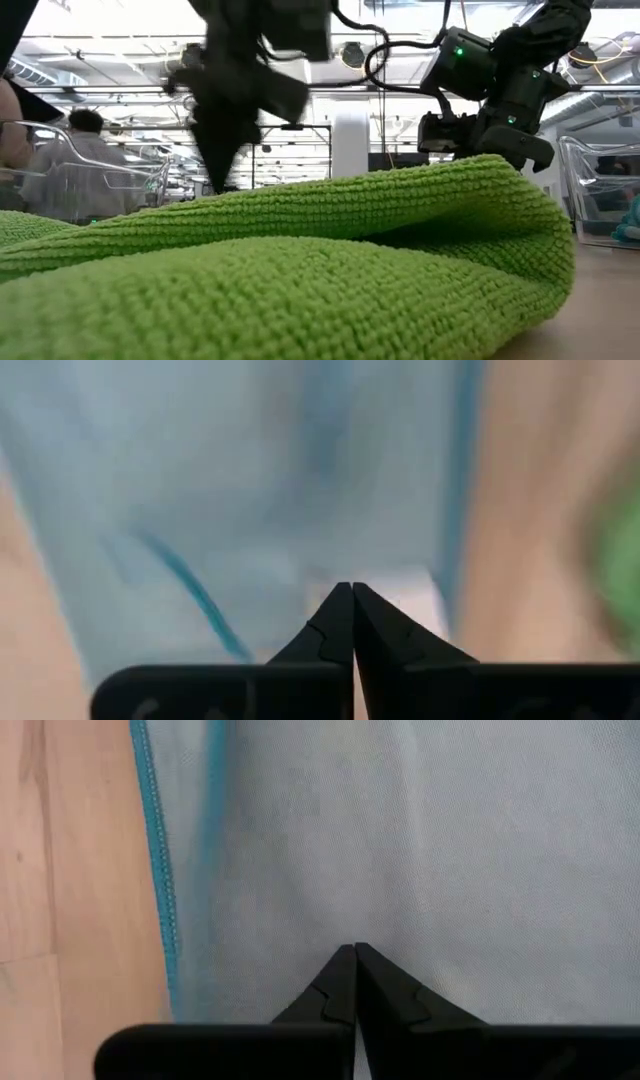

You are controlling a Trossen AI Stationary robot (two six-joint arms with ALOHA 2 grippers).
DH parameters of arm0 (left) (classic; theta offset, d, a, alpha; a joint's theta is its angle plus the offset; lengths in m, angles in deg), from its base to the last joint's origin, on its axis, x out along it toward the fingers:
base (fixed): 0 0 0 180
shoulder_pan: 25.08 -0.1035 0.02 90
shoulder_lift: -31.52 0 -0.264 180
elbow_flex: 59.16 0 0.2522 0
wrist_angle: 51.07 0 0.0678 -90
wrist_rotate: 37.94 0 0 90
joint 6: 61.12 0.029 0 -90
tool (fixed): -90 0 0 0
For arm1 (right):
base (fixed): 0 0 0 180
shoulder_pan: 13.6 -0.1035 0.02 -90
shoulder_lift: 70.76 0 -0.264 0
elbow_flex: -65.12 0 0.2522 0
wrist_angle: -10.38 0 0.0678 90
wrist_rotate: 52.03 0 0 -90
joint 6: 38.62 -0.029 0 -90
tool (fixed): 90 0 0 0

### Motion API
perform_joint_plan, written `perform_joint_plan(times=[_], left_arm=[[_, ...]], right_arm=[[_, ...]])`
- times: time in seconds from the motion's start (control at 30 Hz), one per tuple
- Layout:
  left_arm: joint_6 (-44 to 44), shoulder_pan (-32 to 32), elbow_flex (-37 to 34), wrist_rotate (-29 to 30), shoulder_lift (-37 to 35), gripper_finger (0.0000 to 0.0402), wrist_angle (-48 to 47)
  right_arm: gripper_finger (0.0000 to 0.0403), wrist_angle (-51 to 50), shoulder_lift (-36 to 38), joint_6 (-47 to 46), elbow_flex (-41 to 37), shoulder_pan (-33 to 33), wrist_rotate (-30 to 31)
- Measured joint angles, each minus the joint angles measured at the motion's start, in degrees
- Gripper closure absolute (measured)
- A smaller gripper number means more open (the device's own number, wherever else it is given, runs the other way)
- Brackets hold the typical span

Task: Sort microfiber towel by color & place in baskets
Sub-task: Fold the blue microfiber towel

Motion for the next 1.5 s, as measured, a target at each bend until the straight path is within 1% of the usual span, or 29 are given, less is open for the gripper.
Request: perform_joint_plan(times=[0.13, 0.17, 0.2, 0.23, 0.33, 0.4, 0.53, 0.6, 0.63, 0.73, 0.83, 0.93, 1.03, 1.13, 1.2, 1.3, 1.37, 1.43, 1.5], left_arm=[[-1.8, 1.1, -0.5, -9.3, -3.1, 0.0391, -4.9], [-1.7, 1.2, -0.7, -11.0, -3.6, 0.0389, -5.2], [-1.3, 1.3, -0.9, -11.3, -4.1, 0.0389, -5.2], [-1.2, 1.3, -1.0, -10.1, -4.1, 0.0390, -4.5], [-2.1, 0.1, -1.0, -1.0, -4.1, 0.0398, 0.6], [-2.9, -1.3, -1.0, 4.4, -4.0, 0.0397, 6.2], [-4.2, -4.3, -0.9, 10.0, -3.4, 0.0389, 19.8], [-4.7, -5.8, -0.8, 10.9, -2.6, 0.0391, 25.5], [-4.6, -6.4, -0.8, 10.8, -2.3, 0.0394, 26.6], [-4.0, -7.9, -0.9, 10.4, 0.2, 0.0397, 26.9], [-2.8, -8.6, -0.9, 9.1, 3.0, 0.0391, 24.1], [-0.9, -8.3, -0.9, 7.4, 5.4, 0.0396, 21.1], [-0.4, -7.9, -0.9, 5.0, 6.3, 0.0397, 17.0], [-1.0, -7.2, -0.9, 2.1, 5.9, 0.0389, 10.5], [-2.0, -6.4, -0.9, -1.3, 5.0, 0.0389, 6.1], [-2.8, -4.8, -0.8, -10.1, 2.6, 0.0397, -1.9], [-2.8, -3.5, -0.9, -18.1, 1.4, 0.0398, -6.4], [-2.7, -2.0, -0.9, -26.6, -0.1, 0.0392, -7.9], [-0.9, -0.8, -0.8, -33.8, -1.2, 0.0387, -7.3]], right_arm=[[0.0403, -0.1, 0.0, 0.0, 0.0, 0.0, -0.1], [0.0403, -0.1, 0.0, 0.0, 0.0, 0.0, -0.1], [0.0403, -0.1, 0.0, 0.0, 0.0, 0.0, -0.1], [0.0403, -0.1, 0.0, 0.0, 0.0, 0.0, -0.1], [0.0403, 0.2, 0.0, 0.6, -0.1, 0.0, -0.2], [0.0403, 0.4, 0.0, 1.4, -0.1, 0.0, -0.2], [0.0403, 0.5, -0.1, 1.6, -0.1, 0.0, -0.2], [0.0403, 0.5, -0.1, 1.5, -0.1, 0.0, -0.2], [0.0403, 0.6, -0.1, 1.4, -0.1, 0.0, -0.2], [0.0403, 0.5, -0.1, 0.0, -0.1, 0.0, -0.2], [0.0403, 0.7, -0.1, -1.0, -0.1, 0.0, -0.2], [0.0403, 0.6, -0.1, -1.5, -0.1, -0.1, -0.3], [0.0403, 0.6, -0.1, -1.6, -0.1, -0.1, -0.3], [0.0403, 0.7, -0.1, -1.4, -0.1, -0.1, -0.3], [0.0403, 0.6, -0.1, -1.3, -0.1, -0.1, -0.3], [0.0403, 0.7, -0.1, -1.1, -0.2, -0.1, -0.3], [0.0403, 0.6, -0.1, -1.1, -0.2, -0.1, -0.3], [0.0403, 0.7, -0.1, -1.1, -0.2, -0.1, -0.3], [0.0403, 0.7, -0.1, -1.1, -0.2, -0.1, -0.2]])
